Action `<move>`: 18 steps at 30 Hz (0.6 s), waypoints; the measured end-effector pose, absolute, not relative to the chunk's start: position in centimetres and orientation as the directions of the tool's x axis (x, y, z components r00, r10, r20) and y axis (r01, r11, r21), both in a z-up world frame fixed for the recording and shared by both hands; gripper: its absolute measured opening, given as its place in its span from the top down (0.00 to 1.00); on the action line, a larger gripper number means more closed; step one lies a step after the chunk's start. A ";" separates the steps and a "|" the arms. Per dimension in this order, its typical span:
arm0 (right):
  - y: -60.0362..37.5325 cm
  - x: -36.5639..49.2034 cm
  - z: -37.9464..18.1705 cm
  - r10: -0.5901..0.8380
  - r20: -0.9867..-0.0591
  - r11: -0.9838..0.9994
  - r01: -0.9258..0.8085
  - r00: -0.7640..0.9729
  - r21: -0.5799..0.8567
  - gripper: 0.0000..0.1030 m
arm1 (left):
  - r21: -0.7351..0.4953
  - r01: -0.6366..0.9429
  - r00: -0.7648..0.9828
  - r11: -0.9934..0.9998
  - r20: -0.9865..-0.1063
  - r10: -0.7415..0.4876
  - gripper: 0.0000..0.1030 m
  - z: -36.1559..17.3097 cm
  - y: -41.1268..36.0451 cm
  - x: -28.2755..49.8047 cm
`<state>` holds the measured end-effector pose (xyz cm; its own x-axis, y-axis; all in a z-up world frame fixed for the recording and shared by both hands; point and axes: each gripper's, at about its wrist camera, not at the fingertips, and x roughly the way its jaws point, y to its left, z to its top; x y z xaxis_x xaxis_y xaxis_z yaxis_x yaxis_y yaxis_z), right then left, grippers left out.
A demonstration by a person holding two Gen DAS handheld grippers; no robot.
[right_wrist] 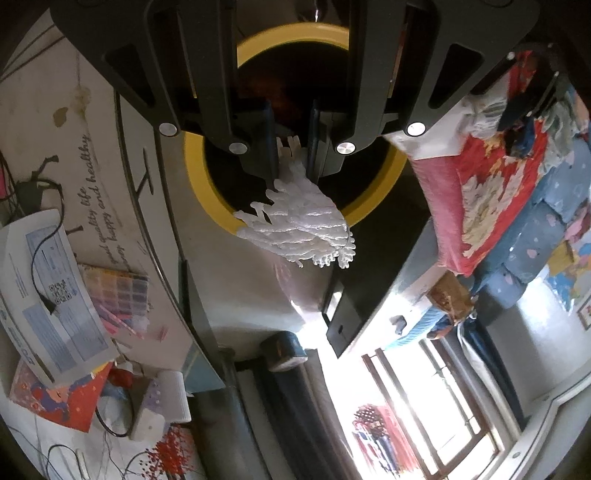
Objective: Collect trash
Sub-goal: 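Carry the white printed bag with the left tool while the right tool carries its bundle to the bin, then open the left tool over the bin while the right tool releases its bundle inside, then move both open tools back toward the remaining wrappers and can on the bedspread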
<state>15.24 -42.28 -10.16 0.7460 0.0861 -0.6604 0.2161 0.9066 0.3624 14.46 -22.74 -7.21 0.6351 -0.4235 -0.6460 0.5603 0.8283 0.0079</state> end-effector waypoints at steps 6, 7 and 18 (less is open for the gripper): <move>-42.7 15.6 -10.9 0.112 -0.680 0.898 0.220 0.724 0.381 0.82 | 0.016 0.552 0.627 0.834 -0.667 -0.403 0.41 -8.3 -23.9 16.2; -42.7 15.6 -11.1 0.116 -0.683 0.896 0.222 0.721 0.386 0.71 | 0.005 0.542 0.627 0.840 -0.669 -0.400 0.35 -8.4 -23.9 16.6; -40.6 15.9 -11.1 0.112 -0.691 0.919 0.190 0.714 0.346 0.39 | -0.117 0.439 0.666 0.891 -0.623 -0.410 0.08 -7.6 -19.7 17.2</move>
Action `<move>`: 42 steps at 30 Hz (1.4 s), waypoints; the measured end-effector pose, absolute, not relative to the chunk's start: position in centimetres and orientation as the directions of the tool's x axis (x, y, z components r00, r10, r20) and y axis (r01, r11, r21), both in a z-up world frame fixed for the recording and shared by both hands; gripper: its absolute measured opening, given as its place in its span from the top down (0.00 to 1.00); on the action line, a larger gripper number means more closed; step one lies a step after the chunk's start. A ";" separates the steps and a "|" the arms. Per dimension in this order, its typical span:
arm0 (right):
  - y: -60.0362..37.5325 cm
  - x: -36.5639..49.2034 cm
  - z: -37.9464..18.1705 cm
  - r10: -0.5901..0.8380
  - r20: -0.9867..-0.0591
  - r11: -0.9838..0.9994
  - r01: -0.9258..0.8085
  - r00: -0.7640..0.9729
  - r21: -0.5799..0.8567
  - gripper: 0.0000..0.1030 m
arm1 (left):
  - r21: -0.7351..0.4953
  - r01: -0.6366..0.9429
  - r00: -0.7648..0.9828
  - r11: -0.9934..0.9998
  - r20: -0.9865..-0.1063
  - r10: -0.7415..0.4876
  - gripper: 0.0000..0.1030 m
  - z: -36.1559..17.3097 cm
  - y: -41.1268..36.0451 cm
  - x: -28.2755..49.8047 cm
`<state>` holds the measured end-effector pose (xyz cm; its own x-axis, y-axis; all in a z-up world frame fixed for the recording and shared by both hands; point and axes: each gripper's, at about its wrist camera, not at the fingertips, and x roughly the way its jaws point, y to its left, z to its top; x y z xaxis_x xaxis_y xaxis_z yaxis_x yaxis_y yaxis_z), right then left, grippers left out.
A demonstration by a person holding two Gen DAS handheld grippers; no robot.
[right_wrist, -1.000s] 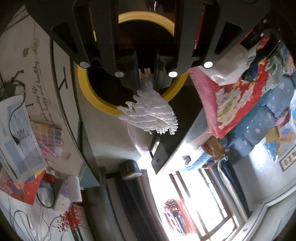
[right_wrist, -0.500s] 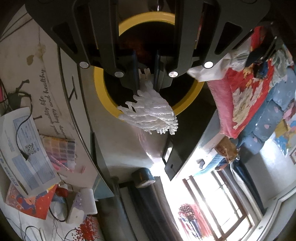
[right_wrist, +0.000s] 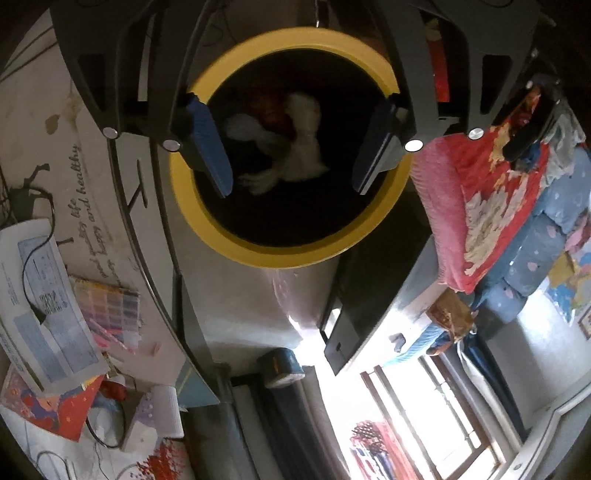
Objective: Collect trash
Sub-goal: 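Move both open tools back toward the remaining wrappers and can on the bedspread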
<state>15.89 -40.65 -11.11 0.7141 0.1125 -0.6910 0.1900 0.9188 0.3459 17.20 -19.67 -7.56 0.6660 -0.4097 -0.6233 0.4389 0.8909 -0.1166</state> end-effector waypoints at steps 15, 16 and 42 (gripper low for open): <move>-36.2 14.5 -7.0 0.165 -0.567 0.941 0.045 0.807 0.337 0.26 | -0.137 0.327 0.754 0.935 -0.559 -0.345 0.07 -4.7 -14.0 15.4; -35.8 14.4 -6.8 0.165 -0.563 0.943 0.038 0.810 0.332 0.26 | -0.138 0.319 0.760 0.938 -0.554 -0.340 0.07 -4.5 -13.7 15.3; -29.6 12.9 -4.6 0.239 -0.517 0.957 -0.110 0.822 0.267 0.24 | -0.152 0.161 0.847 0.975 -0.486 -0.216 0.07 -1.9 -6.1 13.6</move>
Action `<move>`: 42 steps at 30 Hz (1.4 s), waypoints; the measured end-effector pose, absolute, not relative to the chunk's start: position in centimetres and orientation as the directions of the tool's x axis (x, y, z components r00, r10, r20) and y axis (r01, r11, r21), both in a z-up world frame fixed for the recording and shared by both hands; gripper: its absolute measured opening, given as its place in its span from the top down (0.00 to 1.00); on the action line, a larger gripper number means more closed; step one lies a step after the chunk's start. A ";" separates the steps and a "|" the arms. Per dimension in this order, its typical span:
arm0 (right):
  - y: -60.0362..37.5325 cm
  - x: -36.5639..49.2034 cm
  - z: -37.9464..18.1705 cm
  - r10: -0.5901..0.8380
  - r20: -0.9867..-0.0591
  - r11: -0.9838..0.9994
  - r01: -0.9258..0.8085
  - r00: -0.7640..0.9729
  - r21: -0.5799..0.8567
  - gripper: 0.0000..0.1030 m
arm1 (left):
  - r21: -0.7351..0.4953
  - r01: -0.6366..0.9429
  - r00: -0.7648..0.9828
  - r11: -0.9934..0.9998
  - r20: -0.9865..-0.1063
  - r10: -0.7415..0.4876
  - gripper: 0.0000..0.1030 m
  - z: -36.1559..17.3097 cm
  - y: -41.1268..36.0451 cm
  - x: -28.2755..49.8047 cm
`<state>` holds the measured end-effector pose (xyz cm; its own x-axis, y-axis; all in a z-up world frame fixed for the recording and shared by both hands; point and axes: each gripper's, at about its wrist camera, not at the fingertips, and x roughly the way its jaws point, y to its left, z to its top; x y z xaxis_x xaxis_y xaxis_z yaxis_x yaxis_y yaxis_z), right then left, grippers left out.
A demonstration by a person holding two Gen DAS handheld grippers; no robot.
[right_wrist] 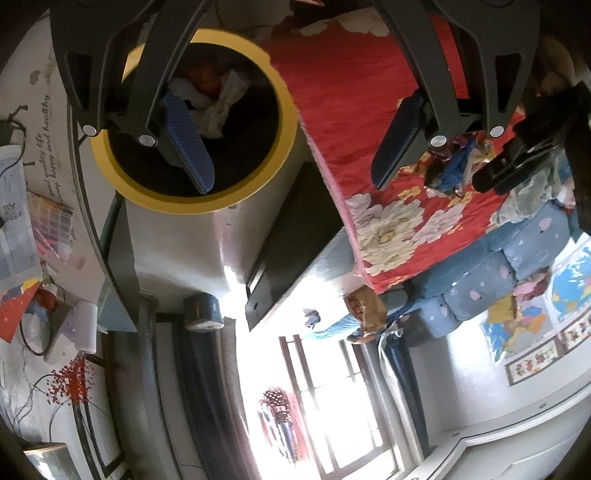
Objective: Collect trash
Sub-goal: 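Move both open tools back toward the remaining wrappers and can on the bedspread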
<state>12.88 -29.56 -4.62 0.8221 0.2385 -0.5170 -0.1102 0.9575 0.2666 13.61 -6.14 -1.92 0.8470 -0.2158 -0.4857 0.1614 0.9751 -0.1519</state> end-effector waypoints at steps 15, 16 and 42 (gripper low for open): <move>-23.0 11.8 -4.5 0.362 -0.527 0.931 -0.273 0.769 0.242 0.24 | -0.172 0.062 0.860 0.983 -0.491 -0.140 0.07 -2.1 -1.4 12.9; -22.6 11.7 -4.6 0.368 -0.529 0.929 -0.281 0.765 0.241 0.24 | -0.175 0.053 0.861 0.983 -0.491 -0.134 0.07 -2.1 -1.0 12.8; -12.5 11.7 -6.1 0.520 -0.608 0.846 -0.460 0.600 0.270 0.24 | -0.247 -0.158 0.838 0.956 -0.545 -0.002 0.07 -3.2 9.6 12.8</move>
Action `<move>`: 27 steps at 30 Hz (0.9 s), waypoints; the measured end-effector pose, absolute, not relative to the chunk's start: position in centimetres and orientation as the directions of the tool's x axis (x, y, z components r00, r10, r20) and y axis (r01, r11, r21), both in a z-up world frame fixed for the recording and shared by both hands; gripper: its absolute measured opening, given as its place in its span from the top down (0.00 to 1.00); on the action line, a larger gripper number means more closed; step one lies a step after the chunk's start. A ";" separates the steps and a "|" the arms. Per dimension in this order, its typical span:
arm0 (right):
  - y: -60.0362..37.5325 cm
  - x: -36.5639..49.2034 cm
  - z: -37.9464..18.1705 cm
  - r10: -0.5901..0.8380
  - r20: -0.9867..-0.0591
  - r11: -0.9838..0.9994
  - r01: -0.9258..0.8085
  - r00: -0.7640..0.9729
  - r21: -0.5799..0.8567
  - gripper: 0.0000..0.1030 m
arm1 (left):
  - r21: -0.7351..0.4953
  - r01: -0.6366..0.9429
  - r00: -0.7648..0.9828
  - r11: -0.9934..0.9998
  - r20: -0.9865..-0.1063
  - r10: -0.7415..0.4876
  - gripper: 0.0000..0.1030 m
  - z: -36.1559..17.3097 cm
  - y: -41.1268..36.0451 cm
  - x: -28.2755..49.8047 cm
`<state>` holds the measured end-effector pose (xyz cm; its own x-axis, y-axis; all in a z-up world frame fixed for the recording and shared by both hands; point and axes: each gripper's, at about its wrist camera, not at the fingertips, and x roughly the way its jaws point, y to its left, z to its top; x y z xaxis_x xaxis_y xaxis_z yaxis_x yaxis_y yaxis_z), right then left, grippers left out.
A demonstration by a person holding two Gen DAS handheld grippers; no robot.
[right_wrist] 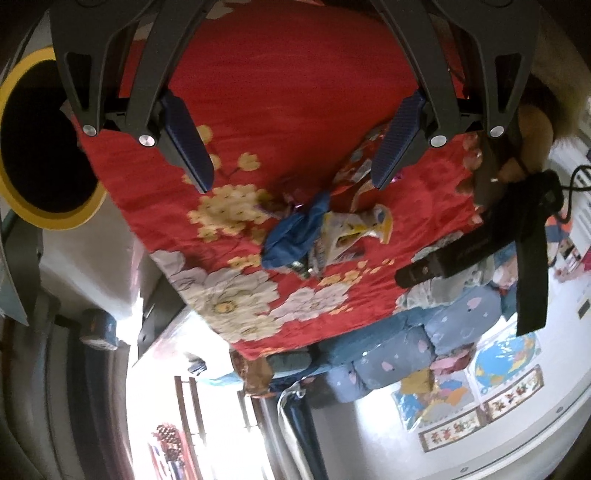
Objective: Collect trash
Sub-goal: 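Move both open tools back toward the remaining wrappers and can on the bedspread, then grasp the yellow-white chip bag with the left tool while the right tool grasps a red candy wrapper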
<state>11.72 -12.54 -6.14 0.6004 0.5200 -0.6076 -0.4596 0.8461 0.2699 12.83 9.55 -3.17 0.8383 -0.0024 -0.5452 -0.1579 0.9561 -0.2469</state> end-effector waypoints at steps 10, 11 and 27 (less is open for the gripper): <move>-8.9 11.5 -8.1 0.556 -0.653 0.810 -0.513 0.514 0.285 0.25 | -0.299 -0.186 0.805 0.936 -0.593 -0.030 0.07 -5.2 12.5 13.3; -8.7 11.6 -8.3 0.559 -0.657 0.807 -0.515 0.506 0.290 0.25 | -0.301 -0.183 0.802 0.936 -0.596 -0.035 0.07 -5.5 12.6 13.4; -5.2 12.6 -10.7 0.564 -0.721 0.788 -0.523 0.403 0.325 0.37 | -0.441 -0.116 0.735 0.890 -0.640 -0.222 0.24 -9.1 13.4 16.0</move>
